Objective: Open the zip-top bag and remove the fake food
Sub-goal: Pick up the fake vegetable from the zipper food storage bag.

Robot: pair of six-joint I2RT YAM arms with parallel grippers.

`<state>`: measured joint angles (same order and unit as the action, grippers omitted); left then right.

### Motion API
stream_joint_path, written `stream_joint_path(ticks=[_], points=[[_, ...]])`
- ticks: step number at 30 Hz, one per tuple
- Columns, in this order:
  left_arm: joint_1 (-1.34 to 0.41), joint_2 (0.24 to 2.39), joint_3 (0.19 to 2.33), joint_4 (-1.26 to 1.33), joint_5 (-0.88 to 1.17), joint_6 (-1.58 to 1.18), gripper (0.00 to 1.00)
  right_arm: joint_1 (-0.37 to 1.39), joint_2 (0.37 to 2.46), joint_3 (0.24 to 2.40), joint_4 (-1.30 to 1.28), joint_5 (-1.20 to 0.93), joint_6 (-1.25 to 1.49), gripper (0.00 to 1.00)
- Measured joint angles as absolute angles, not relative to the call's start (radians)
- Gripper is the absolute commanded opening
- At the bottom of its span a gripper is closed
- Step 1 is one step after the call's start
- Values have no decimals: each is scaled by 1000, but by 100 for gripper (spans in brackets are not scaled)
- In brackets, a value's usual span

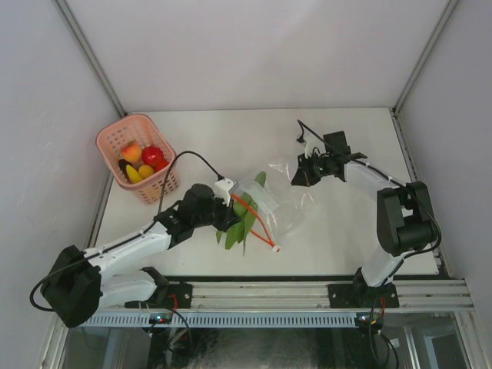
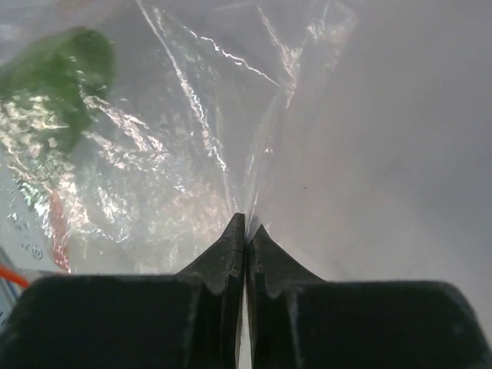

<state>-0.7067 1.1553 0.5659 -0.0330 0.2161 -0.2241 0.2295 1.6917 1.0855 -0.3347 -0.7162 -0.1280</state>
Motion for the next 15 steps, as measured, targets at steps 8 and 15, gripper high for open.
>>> stream_joint_path(ticks=[8, 15], points=[[-707, 1057, 566, -125, 242, -242, 0, 166, 1617, 1057, -297, -557, -107, 0], [-707, 930, 567, -241, 254, -289, 0, 112, 1565, 1022, -237, -434, -37, 0]])
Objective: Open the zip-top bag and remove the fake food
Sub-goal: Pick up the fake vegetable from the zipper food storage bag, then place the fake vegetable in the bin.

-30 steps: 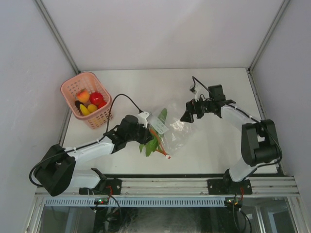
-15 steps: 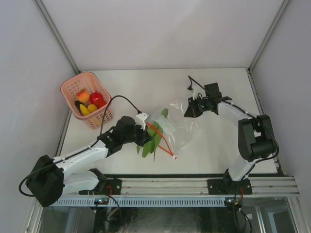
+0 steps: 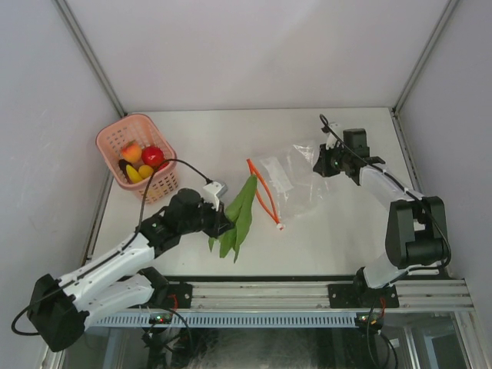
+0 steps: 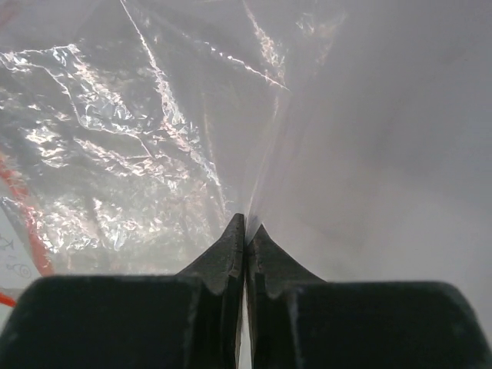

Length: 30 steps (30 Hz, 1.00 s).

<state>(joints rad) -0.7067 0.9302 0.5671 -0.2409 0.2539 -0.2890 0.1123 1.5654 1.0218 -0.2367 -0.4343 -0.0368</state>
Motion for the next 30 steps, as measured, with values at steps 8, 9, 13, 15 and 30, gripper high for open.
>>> stream_joint_path(ticks=[8, 9, 13, 15, 30], points=[[-589, 741, 611, -363, 239, -358, 0, 83, 1564, 1020, -220, -415, -18, 0], [-558, 723, 622, -375, 239, -366, 0, 83, 1564, 1020, -221, -421, -19, 0], [-439, 678, 688, -407, 240, -386, 0, 83, 1568, 1020, -237, -456, -30, 21], [-379, 677, 726, -410, 247, -391, 0, 83, 1575, 1026, -256, -476, -46, 30], [154, 867, 916, -373, 475, -435, 0, 86, 1423, 1043, -319, -519, -130, 54]])
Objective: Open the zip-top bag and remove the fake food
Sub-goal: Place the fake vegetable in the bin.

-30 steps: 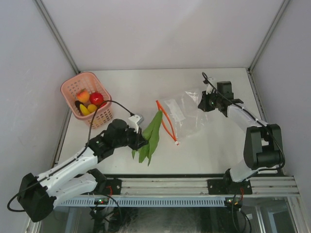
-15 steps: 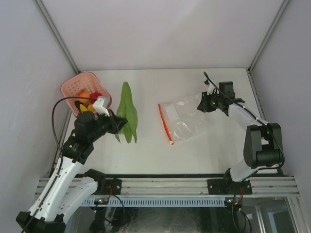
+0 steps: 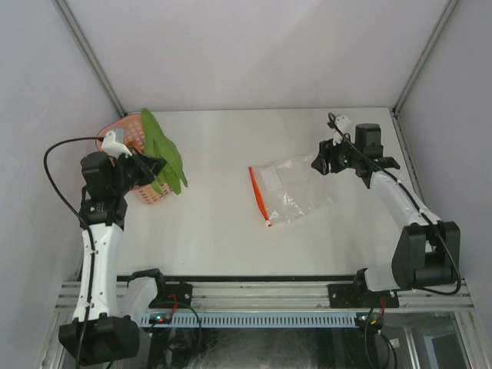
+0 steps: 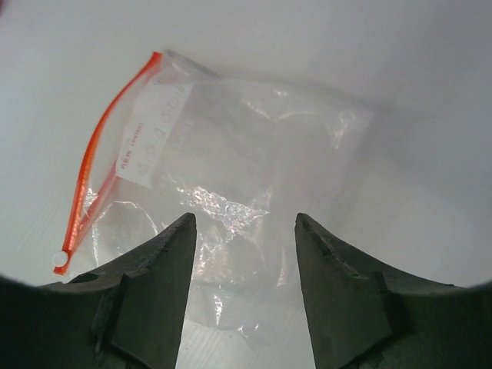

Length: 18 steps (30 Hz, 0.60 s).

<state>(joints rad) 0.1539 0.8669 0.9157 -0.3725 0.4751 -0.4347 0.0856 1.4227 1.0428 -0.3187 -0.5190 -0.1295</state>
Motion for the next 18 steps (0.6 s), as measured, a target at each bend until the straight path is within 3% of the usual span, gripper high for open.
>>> stream_joint_path(ticks=[18], points=[[267, 1130, 1097, -451, 348, -377, 1, 112, 1258, 1043, -344, -664, -220, 54]])
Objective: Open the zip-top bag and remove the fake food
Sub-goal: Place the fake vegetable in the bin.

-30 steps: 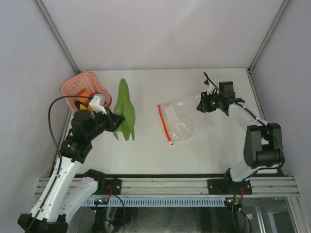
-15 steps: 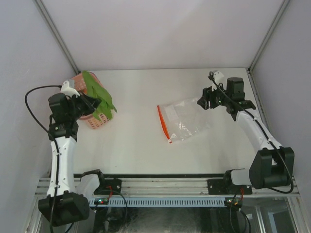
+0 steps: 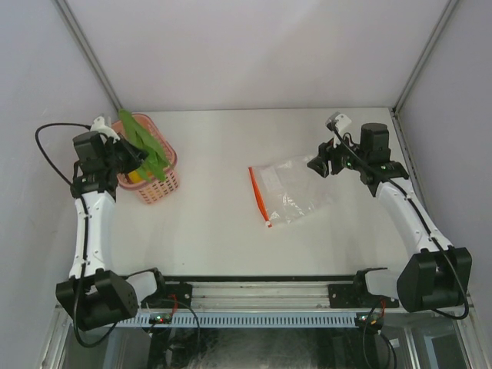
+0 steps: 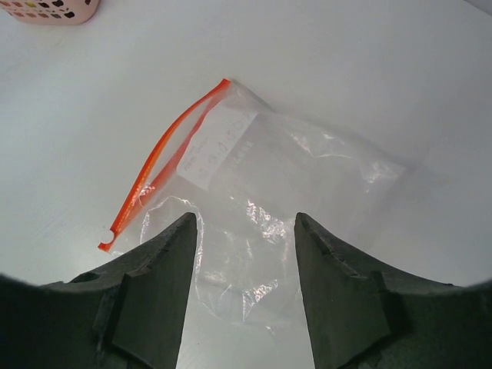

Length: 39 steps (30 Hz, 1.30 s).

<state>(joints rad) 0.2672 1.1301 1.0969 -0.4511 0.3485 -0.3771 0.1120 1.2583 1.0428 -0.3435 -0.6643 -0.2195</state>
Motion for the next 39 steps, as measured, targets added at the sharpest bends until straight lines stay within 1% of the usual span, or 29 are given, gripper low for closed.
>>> stream_joint_path(ticks=[15, 39], points=[[269, 1348, 1262, -606, 213, -214, 1, 113, 1251, 1042, -356, -702, -233, 53], [254, 1576, 1464, -789, 12, -83, 0, 132, 1262, 1042, -369, -724, -271, 53]])
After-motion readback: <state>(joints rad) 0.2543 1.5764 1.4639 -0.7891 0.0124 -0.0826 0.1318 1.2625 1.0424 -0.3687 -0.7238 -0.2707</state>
